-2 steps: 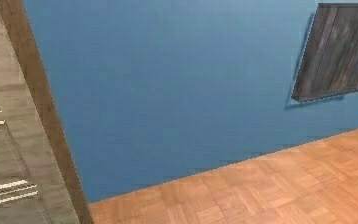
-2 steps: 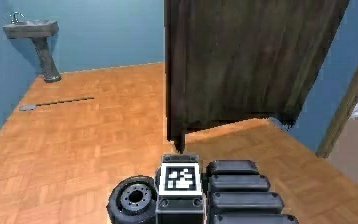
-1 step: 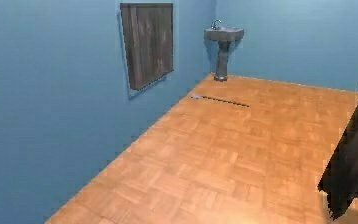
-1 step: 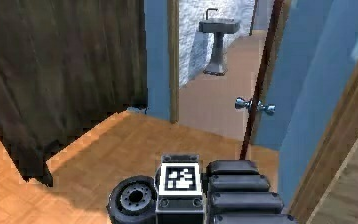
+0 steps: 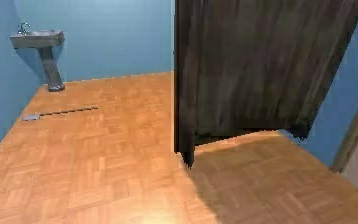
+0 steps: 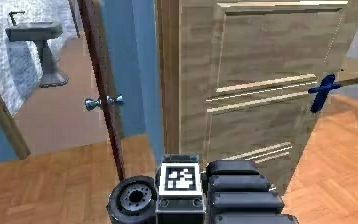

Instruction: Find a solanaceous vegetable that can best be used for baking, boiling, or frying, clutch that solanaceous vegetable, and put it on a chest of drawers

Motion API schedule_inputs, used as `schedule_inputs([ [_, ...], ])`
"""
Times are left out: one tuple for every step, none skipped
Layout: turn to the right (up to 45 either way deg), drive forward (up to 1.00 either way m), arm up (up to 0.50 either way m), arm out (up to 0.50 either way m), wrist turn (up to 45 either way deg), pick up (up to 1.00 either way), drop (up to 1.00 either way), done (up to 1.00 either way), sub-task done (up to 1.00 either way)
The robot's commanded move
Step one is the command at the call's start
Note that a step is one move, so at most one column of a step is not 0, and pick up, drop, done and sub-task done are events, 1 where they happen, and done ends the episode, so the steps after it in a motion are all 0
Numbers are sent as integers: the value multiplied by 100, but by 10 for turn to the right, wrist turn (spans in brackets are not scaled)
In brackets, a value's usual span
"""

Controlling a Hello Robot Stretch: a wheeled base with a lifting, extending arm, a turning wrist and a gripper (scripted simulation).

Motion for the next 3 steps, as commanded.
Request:
schedule_inputs([
  [360,0,0,0,0,0,0,0,0],
  [0,70,0,0,0,0,0,0,0],
  [210,0,0,0,0,0,0,0,0],
])
